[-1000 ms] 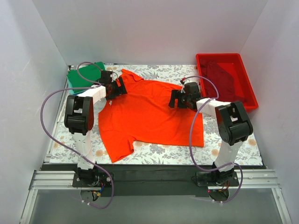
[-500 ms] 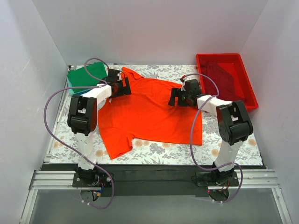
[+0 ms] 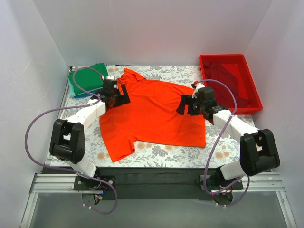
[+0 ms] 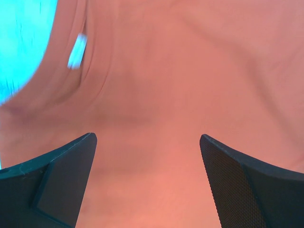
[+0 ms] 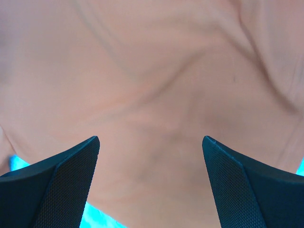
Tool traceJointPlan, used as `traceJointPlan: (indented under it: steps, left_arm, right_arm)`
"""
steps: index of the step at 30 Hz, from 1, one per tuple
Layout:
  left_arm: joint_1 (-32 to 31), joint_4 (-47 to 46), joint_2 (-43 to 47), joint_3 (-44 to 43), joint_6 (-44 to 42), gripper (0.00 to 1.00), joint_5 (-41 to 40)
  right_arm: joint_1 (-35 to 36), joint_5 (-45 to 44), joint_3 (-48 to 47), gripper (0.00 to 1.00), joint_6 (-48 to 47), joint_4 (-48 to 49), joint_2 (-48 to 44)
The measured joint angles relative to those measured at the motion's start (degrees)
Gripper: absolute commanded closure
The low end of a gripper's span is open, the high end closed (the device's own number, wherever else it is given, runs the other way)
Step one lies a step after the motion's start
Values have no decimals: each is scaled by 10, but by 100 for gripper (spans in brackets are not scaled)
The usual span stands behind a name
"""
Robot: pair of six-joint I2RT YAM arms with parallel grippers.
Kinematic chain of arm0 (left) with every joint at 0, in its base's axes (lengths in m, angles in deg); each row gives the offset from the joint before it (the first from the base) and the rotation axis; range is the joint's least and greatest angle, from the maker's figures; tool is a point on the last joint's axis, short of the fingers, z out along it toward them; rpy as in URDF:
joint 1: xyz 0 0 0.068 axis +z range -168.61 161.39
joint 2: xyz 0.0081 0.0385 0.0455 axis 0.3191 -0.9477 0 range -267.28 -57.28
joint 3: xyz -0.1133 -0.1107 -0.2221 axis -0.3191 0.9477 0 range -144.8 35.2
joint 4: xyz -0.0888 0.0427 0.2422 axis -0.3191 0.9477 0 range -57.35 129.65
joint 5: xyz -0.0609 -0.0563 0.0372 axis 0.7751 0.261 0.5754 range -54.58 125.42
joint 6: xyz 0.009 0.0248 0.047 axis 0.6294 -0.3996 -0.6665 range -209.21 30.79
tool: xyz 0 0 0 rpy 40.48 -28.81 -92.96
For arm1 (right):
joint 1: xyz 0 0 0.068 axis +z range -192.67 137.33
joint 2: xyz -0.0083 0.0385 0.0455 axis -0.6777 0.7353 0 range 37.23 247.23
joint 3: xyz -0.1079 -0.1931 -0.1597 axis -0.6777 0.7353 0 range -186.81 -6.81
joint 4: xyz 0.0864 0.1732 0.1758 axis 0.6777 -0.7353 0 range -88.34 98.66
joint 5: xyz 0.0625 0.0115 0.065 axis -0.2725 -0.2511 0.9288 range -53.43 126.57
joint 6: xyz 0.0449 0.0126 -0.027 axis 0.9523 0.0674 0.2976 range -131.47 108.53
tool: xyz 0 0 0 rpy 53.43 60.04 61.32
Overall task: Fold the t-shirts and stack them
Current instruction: Flatten the tshirt out
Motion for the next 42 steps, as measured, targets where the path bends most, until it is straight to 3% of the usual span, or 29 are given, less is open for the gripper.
traceJointPlan:
  steps: [7,17,31,42]
  left_arm:
    - [22,2,3,114,42,10,11]
    - [54,-29,2,134,64,10,19]
    - [70,-72,-45,113,61,9,4]
    - [75,-78,-118,33,29,9,-14]
  right_arm:
    - [0,-3,87,5,1,-26,-53]
    - [0,-14,108,5,0,-19,-34]
    - [0,-30,97,5,-3,15,34]
    - [0,-33,46,5,-3,36,92]
